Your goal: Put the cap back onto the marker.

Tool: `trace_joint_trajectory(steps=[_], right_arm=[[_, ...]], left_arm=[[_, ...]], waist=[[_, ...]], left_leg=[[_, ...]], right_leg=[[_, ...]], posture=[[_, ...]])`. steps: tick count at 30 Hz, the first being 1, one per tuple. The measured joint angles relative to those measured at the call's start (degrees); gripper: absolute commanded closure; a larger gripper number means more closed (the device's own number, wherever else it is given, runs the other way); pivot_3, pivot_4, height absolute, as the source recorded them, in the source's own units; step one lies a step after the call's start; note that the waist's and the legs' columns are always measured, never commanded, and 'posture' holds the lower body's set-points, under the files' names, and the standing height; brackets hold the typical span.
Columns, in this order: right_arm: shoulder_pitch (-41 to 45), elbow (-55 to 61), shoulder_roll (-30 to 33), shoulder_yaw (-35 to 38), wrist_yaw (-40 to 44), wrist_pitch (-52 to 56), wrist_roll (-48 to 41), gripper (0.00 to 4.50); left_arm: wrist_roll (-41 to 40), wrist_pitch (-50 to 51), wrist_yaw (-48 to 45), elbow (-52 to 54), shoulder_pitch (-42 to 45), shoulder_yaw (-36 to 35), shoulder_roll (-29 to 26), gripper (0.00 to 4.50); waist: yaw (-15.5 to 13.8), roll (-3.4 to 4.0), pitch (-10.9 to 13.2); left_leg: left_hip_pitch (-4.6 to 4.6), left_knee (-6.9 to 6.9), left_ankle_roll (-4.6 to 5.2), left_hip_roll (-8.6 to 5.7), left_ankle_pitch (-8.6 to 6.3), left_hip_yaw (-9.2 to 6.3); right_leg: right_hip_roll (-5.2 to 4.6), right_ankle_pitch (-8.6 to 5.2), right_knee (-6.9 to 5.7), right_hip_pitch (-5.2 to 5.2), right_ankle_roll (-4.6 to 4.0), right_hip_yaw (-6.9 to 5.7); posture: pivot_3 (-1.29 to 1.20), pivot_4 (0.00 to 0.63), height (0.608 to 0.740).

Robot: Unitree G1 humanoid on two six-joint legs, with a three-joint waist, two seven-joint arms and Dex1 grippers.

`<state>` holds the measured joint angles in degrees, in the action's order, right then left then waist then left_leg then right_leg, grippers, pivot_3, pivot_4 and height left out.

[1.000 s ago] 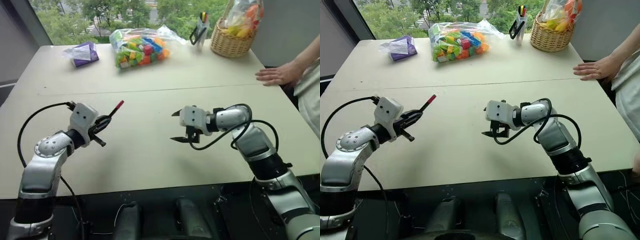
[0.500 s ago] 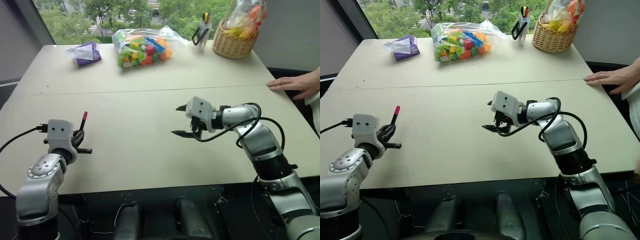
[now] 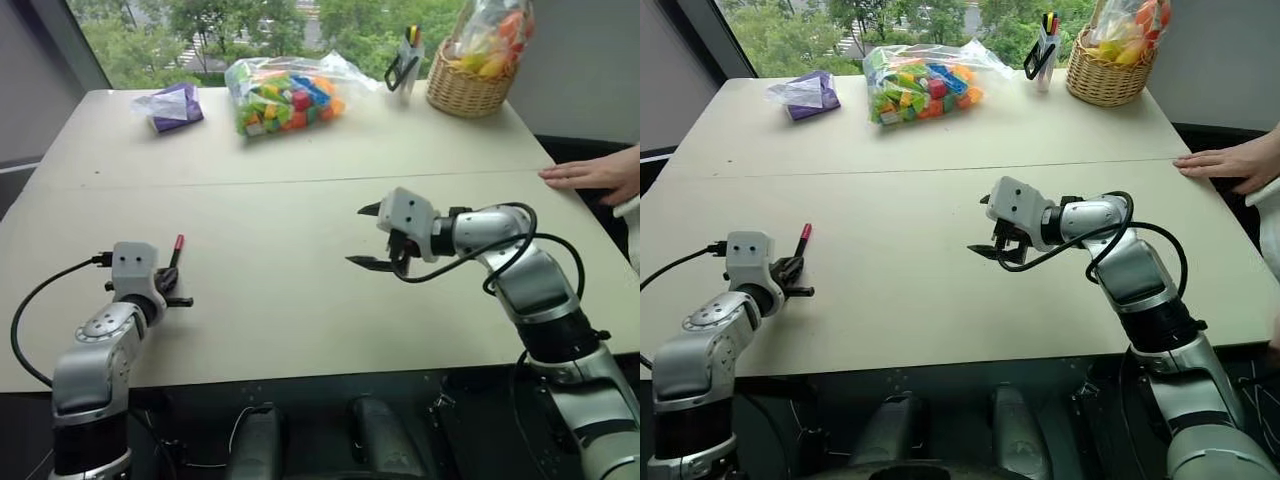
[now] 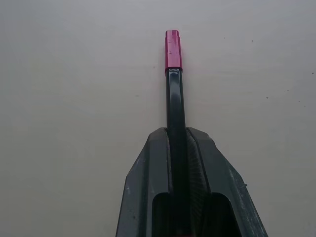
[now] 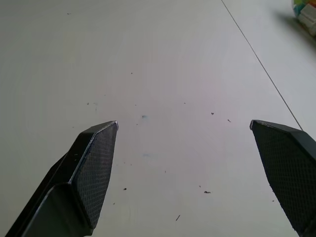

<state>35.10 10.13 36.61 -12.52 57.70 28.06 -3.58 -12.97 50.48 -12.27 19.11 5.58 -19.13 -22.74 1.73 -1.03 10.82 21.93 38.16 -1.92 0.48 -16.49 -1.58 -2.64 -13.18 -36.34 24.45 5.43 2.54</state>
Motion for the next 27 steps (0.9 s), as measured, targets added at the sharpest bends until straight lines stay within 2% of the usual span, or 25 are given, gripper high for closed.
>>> trace_joint_trajectory(steps=[7,12,16,23,27], right_arm=[[-0.7,1.1,0.8,0.0,-0.9,0.4,-0.7,0.07],[-0.7,1.1,1.6,0.0,-1.1,0.5,-1.3,0.01],[-0.7,1.1,2.2,0.0,-1.1,0.5,-1.6,0.01],[-0.5,0.6,2.8,0.0,-0.7,0.2,-1.8,0.01],[0.8,-0.2,3.2,0.1,1.5,0.2,-4.0,0.01]], left_arm=[[-0.2,-1.5,-0.2,-1.1,0.1,0.4,-0.1,4.5],[-0.3,-2.1,-0.2,-1.0,-0.6,-0.1,-0.1,2.14],[-0.5,-1.7,0.2,0.3,-1.5,-1.2,0.3,0.02],[-3.6,1.5,0.8,6.1,-3.3,-2.2,2.8,0.02],[-7.8,2.3,-1.4,13.0,-4.0,-3.8,1.8,0.02]], waist=[[-0.7,0.01,0.0],[-0.8,0.01,0.0],[-0.9,0.01,0.0],[-0.9,0.0,0.0],[-0.8,-0.01,0.0]], left_leg=[[-0.13,0.0,-0.01,0.01,0.01,0.09],[-0.13,0.0,-0.01,0.01,0.01,0.09],[-0.12,0.0,-0.01,0.0,0.01,0.09],[-0.09,0.0,-0.01,0.01,0.01,0.08],[-0.09,-0.01,-0.01,0.02,0.01,0.08]], right_leg=[[0.04,0.0,0.0,-0.1,-0.02,0.01],[0.03,0.0,0.01,-0.09,-0.02,0.02],[0.0,0.0,0.04,-0.11,-0.01,0.02],[0.01,0.0,0.08,-0.12,-0.01,0.0],[0.03,0.0,0.09,-0.12,-0.02,0.0]], posture=[[0.0,0.15,0.74],[0.0,0.15,0.74],[0.0,0.15,0.74],[0.0,0.15,0.74],[0.0,0.15,0.74]])
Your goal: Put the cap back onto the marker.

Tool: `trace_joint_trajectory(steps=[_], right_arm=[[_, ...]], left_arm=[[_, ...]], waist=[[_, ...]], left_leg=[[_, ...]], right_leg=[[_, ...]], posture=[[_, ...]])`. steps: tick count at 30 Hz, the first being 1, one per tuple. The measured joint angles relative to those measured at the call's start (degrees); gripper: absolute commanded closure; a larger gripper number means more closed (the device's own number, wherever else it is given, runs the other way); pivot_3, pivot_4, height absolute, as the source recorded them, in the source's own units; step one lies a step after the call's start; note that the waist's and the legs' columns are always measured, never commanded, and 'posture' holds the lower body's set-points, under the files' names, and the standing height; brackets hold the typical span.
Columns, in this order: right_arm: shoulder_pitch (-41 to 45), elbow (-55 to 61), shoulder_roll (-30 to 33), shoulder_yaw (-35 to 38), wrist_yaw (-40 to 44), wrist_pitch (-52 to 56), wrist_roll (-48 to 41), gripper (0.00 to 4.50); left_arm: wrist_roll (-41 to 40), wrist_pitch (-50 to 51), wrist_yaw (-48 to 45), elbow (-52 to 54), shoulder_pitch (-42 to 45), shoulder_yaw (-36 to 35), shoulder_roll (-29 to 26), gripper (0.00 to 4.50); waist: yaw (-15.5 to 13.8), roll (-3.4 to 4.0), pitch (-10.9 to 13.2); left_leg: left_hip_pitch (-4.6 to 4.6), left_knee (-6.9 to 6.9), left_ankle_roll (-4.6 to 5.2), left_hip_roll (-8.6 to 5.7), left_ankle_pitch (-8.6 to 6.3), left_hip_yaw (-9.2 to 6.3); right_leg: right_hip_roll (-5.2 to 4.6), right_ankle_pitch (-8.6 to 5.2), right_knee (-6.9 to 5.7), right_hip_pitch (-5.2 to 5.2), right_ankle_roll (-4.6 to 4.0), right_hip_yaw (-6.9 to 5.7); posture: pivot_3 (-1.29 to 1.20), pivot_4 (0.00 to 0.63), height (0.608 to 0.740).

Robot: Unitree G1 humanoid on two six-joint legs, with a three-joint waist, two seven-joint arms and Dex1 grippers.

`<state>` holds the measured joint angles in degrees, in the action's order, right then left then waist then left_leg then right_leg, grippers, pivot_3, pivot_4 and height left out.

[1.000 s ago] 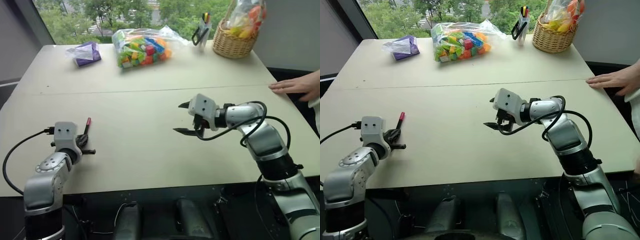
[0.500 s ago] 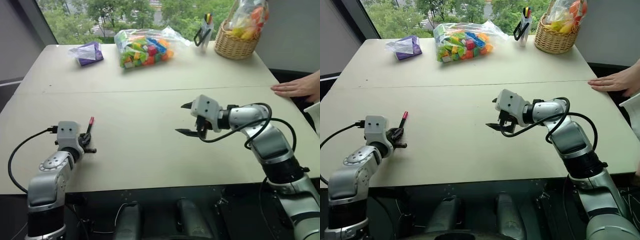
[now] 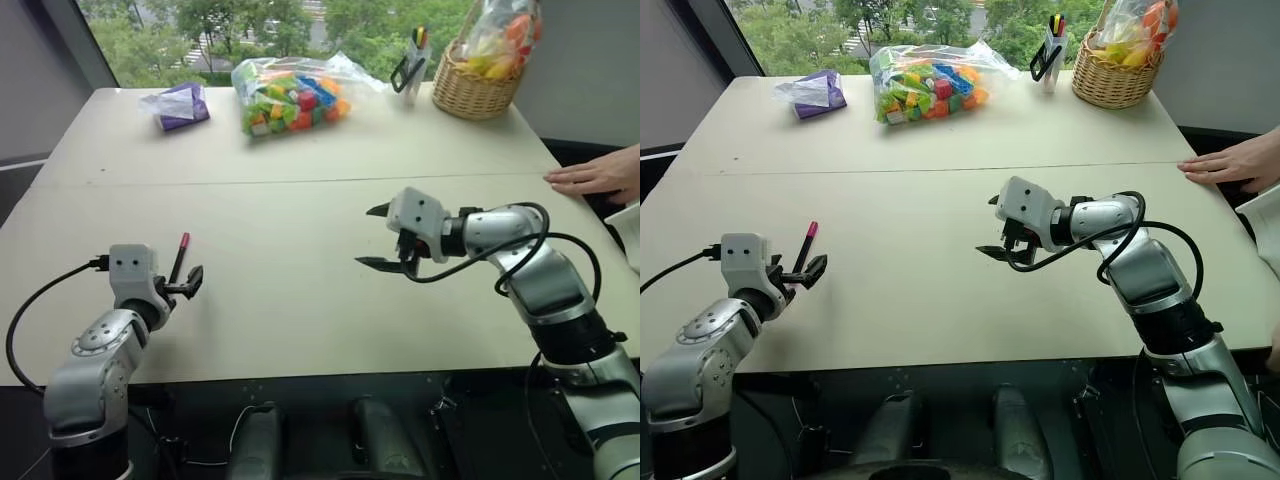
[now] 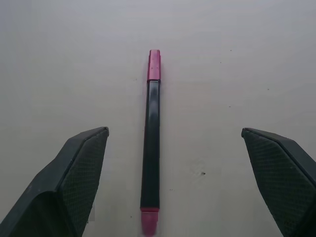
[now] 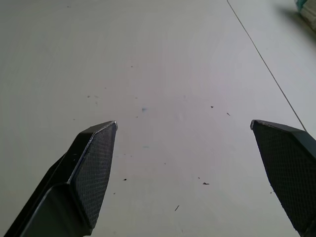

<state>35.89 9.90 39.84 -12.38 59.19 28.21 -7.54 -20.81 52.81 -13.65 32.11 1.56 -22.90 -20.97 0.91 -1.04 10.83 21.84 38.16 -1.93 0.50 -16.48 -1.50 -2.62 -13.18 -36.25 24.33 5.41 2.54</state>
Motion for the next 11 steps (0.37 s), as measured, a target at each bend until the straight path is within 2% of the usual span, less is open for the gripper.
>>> trace_joint_trajectory(steps=[6,11], right_arm=[[0.6,0.1,4.0,3.4,7.8,2.0,-7.4,0.01],[2.3,0.1,4.0,4.6,10.3,4.1,-12.0,0.01]], left_arm=[[-8.5,3.5,-4.8,8.8,-0.7,-7.3,-7.0,0.02],[-15.6,8.8,-3.4,14.9,0.4,-12.8,-8.3,0.02]], waist=[[0.0,-0.01,0.0],[0.1,-0.02,0.0]], left_leg=[[0.0,-0.01,0.01,0.01,0.0,0.01],[0.01,-0.01,0.0,0.02,0.0,0.02]], right_leg=[[0.02,-0.08,0.04,-0.01,-0.14,0.0],[0.03,-0.09,0.05,-0.01,-0.14,0.0]], posture=[[0.0,0.15,0.74],[0.0,0.15,0.74]])
